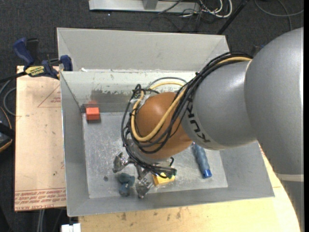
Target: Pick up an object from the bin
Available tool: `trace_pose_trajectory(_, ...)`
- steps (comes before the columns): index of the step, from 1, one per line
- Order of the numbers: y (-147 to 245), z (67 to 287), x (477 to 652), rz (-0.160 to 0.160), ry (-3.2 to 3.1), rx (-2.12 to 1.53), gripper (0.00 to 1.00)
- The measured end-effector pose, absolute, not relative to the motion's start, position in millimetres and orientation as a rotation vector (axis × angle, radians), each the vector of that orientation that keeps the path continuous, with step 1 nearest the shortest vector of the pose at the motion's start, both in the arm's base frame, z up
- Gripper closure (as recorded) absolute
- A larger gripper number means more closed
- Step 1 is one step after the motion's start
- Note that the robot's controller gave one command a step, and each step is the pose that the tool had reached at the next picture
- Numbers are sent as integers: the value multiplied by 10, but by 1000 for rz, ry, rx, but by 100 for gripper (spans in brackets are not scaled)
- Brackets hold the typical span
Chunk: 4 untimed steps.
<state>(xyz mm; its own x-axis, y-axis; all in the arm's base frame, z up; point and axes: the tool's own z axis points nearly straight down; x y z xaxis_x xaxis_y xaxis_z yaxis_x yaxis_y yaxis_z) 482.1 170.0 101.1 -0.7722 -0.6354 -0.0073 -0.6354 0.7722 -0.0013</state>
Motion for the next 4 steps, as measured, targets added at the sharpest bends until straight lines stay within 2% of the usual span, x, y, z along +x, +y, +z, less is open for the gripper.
trace_pose_trajectory(1,1588,1241,4813,1,2835,-1348,0)
trace_pose_trajectory(2,1747,743,4915,-2,2725,-1547,0)
trace_pose_trajectory(3,1658,760,4862,5,2702,-1550,0)
trace_pose_trajectory(4,1629,753,4845,0,2716,-1557,100)
